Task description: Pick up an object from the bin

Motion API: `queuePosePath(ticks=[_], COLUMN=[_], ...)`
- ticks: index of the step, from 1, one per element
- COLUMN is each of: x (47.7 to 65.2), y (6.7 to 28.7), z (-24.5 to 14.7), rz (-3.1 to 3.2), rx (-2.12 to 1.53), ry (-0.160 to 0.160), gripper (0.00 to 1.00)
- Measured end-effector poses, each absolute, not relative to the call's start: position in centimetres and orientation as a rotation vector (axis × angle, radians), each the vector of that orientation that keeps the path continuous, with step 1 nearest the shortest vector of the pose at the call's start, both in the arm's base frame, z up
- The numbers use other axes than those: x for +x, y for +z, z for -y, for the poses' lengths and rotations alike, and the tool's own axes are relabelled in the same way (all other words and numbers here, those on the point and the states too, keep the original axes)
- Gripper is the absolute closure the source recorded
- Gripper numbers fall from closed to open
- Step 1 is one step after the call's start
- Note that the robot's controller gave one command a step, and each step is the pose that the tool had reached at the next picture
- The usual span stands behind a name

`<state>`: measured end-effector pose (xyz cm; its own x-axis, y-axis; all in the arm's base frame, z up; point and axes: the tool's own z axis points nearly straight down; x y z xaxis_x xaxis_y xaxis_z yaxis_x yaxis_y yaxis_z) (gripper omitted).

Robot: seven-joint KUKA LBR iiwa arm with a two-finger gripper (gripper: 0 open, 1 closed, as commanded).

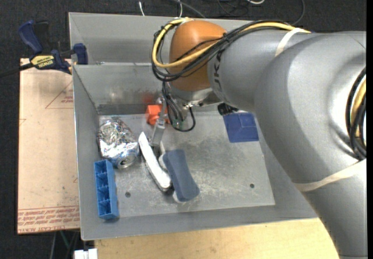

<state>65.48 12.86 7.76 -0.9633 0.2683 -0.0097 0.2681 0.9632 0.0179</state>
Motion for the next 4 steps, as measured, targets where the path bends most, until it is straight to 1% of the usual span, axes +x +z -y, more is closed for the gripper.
queuePosePath(ticks=[1,2,3,4], x=[64.4,64.4,64.2,64.1], y=[7.5,7.5,8.8,13.4], z=[-13.8,-13.8,-13.8,-13.7], rz=[-3.021,-3.021,-3.026,-3.031], rx=[0.724,0.724,0.724,0.723], ry=[0.033,0.033,0.030,0.026], gripper=[1.00,1.00,1.00,1.00])
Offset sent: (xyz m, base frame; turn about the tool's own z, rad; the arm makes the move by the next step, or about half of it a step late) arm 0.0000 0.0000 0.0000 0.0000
